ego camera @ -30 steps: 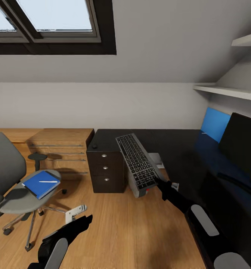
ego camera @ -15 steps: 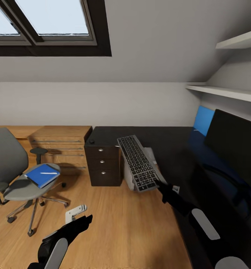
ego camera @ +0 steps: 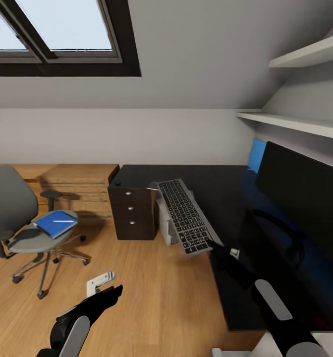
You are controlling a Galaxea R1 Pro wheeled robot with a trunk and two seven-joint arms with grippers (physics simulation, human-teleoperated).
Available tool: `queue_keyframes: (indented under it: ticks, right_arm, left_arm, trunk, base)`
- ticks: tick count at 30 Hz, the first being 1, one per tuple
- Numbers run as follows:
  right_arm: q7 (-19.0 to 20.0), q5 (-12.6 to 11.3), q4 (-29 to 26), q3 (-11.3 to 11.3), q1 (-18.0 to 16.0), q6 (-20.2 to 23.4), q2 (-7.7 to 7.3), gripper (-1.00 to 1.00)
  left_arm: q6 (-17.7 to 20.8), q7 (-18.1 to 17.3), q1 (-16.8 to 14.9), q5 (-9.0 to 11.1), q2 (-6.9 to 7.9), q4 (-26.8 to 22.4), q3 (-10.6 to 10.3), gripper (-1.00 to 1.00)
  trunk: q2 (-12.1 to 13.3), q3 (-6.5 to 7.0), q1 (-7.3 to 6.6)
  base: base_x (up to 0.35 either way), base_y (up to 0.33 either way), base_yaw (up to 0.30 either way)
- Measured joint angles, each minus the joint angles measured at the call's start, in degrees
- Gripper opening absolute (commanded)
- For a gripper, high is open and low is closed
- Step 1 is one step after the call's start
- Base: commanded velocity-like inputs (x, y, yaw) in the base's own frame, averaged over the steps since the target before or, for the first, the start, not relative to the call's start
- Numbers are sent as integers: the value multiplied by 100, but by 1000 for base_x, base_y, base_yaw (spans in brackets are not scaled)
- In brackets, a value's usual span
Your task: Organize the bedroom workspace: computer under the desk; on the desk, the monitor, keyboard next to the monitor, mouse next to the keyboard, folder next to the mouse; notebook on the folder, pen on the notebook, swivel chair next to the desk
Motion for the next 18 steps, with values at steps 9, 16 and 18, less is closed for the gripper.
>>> queue_keyframes:
  ticks: [9, 16, 18]
  right_arm:
    - [9, -32, 38, -28, -1, -14, 0, -100]
    - [-16, -41, 49, -24, -1, -26, 11, -100]
    - [-23, -45, 48, -24, -1, -27, 10, -100]
  left_arm:
    - [7, 0, 0, 6, -1, 14, 1, 100]
    - [3, 0, 0, 8, -1, 40, 1, 100]
    - [6, 0, 0, 8, -1, 41, 1, 100]
  trunk:
    - [0, 0, -1]
    - [-1, 0, -1]
    - [0, 0, -1]
  base:
    - [-14, -256, 0]
    - [-1, -23, 0]
    - [0, -2, 0]
